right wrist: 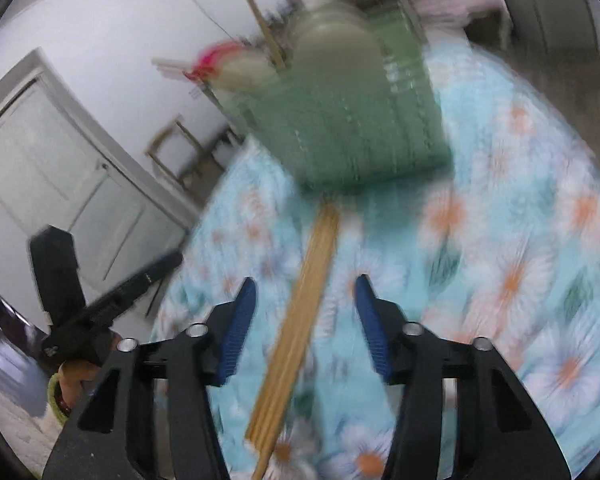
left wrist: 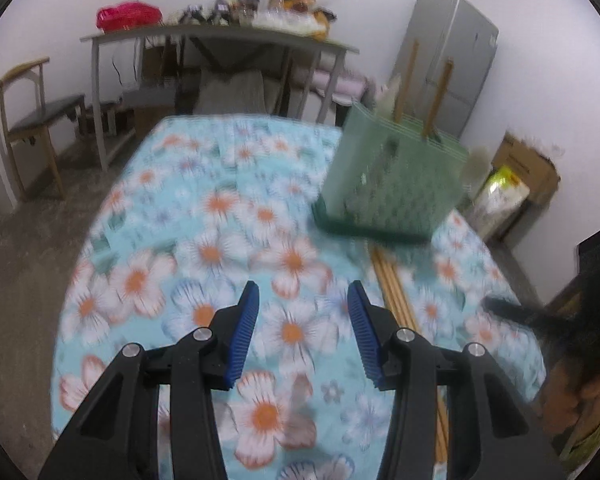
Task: Organize utensils
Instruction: 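Move both grippers back down to the chopsticks on the bed, then close the right gripper on a bundle of bamboo chopsticks, then close the left gripper on a single chopstick while the right gripper holds its bundle, then lift the left gripper's chopstick toward the green holder while the right gripper holds its chopstick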
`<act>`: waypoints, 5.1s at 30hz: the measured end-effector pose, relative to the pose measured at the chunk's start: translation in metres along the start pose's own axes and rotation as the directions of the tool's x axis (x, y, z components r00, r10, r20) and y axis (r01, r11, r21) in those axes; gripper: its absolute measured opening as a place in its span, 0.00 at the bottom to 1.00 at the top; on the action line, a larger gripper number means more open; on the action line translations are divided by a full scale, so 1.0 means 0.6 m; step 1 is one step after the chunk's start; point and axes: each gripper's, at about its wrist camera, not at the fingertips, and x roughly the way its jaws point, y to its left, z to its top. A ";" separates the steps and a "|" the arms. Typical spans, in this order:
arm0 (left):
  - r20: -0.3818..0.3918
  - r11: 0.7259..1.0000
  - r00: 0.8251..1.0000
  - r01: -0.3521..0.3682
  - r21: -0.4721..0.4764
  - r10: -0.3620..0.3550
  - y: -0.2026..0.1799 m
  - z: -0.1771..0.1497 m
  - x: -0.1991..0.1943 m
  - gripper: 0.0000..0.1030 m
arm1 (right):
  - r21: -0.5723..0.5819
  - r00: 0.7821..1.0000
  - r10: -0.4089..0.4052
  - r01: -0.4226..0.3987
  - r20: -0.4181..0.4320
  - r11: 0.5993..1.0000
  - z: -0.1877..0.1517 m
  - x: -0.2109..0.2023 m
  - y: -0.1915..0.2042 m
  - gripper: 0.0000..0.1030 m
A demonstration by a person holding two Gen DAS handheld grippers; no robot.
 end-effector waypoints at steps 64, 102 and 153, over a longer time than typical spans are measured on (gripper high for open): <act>-0.246 0.868 0.857 0.362 -0.339 -0.453 -0.029 -0.064 0.131 0.05 | 0.307 0.978 0.180 -0.141 -0.102 0.941 -0.052 0.007 -0.078 0.22; -0.286 0.988 0.949 0.105 -0.116 -0.134 -0.004 -0.084 0.049 0.06 | 0.233 0.993 0.044 -0.017 -0.109 0.972 -0.027 -0.006 -0.066 0.05; -0.275 0.950 0.944 -0.094 0.298 0.180 -0.083 -0.001 0.156 0.09 | -0.044 0.958 -0.266 0.263 -0.102 0.964 0.011 0.028 -0.047 0.06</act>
